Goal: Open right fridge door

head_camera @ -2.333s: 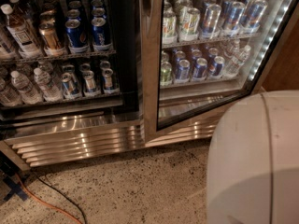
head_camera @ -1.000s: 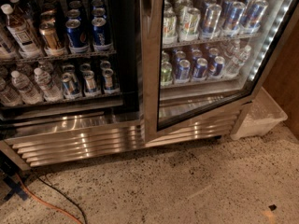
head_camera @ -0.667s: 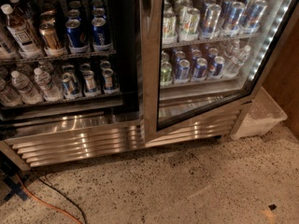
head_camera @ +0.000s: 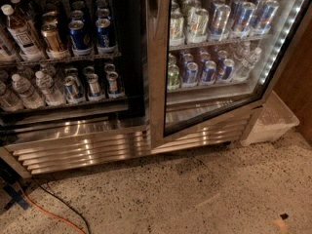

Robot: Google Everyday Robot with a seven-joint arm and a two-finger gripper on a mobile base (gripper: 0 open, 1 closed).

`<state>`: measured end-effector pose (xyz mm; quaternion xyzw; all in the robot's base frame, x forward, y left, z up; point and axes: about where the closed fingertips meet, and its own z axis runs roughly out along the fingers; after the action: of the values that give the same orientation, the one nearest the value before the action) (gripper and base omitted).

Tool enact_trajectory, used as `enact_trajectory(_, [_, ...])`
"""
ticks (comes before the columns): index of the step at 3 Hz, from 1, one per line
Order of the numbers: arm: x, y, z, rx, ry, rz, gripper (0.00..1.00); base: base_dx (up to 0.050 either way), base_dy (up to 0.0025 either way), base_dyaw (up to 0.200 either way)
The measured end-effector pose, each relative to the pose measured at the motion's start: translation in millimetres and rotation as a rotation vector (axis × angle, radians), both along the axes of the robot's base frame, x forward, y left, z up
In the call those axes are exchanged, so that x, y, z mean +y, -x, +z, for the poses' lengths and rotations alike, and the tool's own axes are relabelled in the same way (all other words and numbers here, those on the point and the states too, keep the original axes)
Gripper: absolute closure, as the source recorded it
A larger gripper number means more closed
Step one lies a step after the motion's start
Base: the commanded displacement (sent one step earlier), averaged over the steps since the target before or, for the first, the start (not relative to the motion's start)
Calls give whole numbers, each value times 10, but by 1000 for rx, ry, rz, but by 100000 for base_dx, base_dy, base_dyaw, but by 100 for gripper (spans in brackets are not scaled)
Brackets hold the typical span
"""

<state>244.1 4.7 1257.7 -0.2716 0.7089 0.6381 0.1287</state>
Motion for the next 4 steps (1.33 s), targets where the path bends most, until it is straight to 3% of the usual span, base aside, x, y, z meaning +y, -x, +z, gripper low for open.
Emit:
enact_trajectory(1, [71,53,-220,59,21,4,0,0,0,0])
enact_trajectory(2, [115,203,-117,37,30,10,0,0,0,0])
enact_trajectory(3, [167,216,-399,39,118,-66,0,0,0,0])
enact_trajectory(4, [-8,-139,-940,57,176,-210,0,0,0,0])
